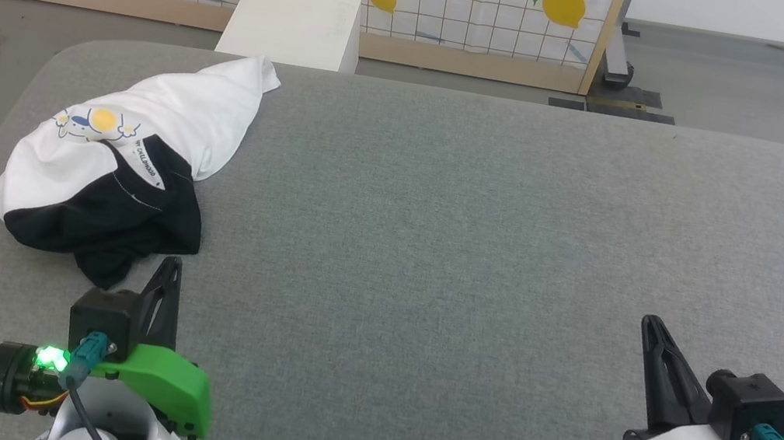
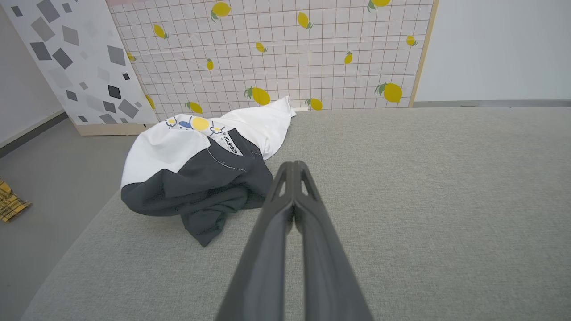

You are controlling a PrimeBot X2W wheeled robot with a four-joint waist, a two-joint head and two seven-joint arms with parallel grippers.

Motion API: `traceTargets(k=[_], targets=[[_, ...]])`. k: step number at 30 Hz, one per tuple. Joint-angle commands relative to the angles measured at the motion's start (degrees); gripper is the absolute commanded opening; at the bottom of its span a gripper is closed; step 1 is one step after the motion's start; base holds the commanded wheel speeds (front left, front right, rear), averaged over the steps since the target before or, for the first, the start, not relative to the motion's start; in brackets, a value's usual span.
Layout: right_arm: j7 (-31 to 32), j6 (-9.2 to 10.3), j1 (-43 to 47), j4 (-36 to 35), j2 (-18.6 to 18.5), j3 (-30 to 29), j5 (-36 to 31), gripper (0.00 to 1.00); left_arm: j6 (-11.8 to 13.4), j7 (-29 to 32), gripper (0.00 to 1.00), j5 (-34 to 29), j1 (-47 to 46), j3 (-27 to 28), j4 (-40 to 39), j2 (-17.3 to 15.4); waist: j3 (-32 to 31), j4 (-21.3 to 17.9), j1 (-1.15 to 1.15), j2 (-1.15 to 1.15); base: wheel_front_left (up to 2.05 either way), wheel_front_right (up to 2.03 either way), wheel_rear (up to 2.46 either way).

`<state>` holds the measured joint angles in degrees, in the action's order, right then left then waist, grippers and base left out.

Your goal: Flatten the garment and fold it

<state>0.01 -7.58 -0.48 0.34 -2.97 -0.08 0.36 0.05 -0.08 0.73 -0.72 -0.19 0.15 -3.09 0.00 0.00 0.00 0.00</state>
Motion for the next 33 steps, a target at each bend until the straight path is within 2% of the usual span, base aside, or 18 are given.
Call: traceTargets(k=[1, 28, 29, 33], targets=[[0.0, 0.09, 0.5, -0.3, 0.1, 0.1, -0.4, 0.0, 0.0, 0.1, 0.0, -0.7, 0.7, 0.2, -0.1, 0.2, 0.0, 0.0, 0.0, 0.0, 0.0, 0.0, 0.0], [0.0, 0.09, 0.5, -0.3, 0.1, 0.1, -0.4, 0.0, 0.0, 0.1, 0.0, -0.7, 0.7, 0.2, -0.1, 0.2, 0.0, 0.0, 0.0, 0.0, 0.0, 0.0, 0.0], [0.0, 0.0, 0.0, 0.0, 0.0, 0.0, 0.0, 1.0, 0.0, 0.0, 1.0, 0.0, 0.0, 0.0, 0.0, 0.0, 0.0, 0.0, 0.0, 0.0, 0.0, 0.0, 0.0], [-0.1, 0.0, 0.1, 0.2, 0.0, -0.1, 0.3, 1.0, 0.0, -0.1, 1.0, 0.4, 0.0, -0.2, 0.1, 0.0, 0.0, 0.0, 0.0, 0.0, 0.0, 0.0, 0.0]])
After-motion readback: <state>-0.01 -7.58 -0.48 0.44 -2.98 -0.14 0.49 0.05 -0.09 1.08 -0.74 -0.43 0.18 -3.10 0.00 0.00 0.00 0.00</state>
